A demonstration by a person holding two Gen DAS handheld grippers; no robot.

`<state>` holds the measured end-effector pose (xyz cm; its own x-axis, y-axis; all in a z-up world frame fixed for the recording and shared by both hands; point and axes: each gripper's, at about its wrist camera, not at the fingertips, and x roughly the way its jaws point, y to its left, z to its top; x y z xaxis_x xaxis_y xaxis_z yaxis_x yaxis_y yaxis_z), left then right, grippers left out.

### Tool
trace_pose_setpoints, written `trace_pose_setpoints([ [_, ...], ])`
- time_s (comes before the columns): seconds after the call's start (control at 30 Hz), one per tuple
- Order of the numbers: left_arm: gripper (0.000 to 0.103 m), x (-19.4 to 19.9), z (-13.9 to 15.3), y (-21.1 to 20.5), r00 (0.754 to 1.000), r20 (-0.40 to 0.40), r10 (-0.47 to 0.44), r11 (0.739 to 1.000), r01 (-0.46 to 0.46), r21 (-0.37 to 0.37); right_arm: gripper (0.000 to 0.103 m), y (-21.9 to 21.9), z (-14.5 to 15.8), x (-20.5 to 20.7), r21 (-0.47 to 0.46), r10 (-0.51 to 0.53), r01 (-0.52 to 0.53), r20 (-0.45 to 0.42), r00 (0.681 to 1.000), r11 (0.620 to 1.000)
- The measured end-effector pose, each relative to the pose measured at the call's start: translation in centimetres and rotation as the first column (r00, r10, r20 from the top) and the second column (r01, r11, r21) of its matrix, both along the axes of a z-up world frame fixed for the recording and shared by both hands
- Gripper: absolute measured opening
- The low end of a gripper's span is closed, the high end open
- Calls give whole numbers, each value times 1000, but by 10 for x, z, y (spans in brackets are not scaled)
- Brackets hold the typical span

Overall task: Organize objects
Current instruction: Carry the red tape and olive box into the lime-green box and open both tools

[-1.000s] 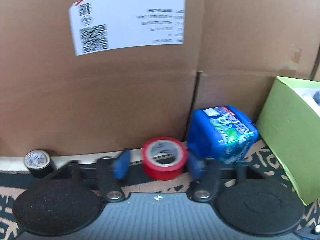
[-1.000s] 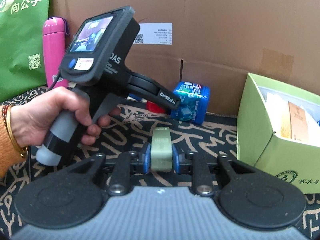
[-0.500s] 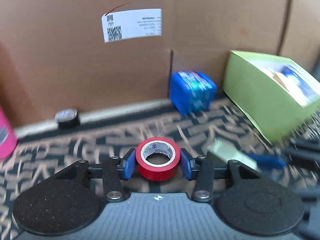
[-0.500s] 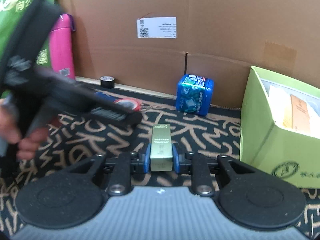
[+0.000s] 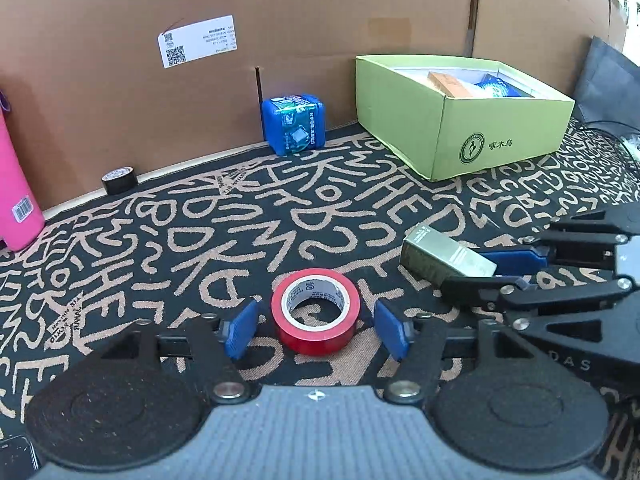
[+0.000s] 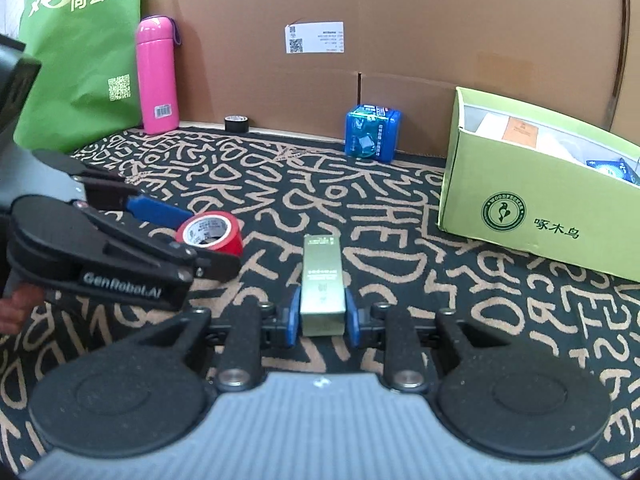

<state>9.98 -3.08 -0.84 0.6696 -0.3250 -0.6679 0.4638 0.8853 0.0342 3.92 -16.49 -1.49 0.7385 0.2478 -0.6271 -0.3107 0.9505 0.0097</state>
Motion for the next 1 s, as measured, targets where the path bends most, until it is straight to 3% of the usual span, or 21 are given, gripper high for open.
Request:
trace_pose_setpoints([
  [0.1, 57, 1, 0, 2, 1000, -18, 2, 1000, -2, -9, 23, -1, -1, 5, -6, 14, -14, 1, 1000, 1000],
  [0.47, 60, 5, -3, 5, 999, -18, 29, 999, -29, -14, 24, -5, -4, 12, 17, 36, -35, -21, 999, 999],
  [0.5, 59, 5, -3, 5, 1000, -16, 27, 1000, -27, -13, 24, -4, -5, 10, 17, 30, -30, -17, 999, 999],
  [0.57, 49, 4, -2, 4, 1000, -20, 18, 999, -19, -26, 24, -3, -5, 9, 12, 27, -26, -9, 1000, 1000],
  [0.7, 49, 3, -1, 0, 1000, -22, 10, 1000, -10, -27, 23, -3, -5, 7, 21, 23, -23, 5, 1000, 1000],
  [0.83, 49, 2, 8, -2, 999, -30, -10, 997, 7, -74, 23, -10, 1, 2, 42, 22, -23, 27, 999, 999],
  [1.0, 49, 2, 33, -18, 998, 26, -54, 990, 57, -128, 23, -32, 15, -3, 102, -10, 5, 54, 998, 995],
])
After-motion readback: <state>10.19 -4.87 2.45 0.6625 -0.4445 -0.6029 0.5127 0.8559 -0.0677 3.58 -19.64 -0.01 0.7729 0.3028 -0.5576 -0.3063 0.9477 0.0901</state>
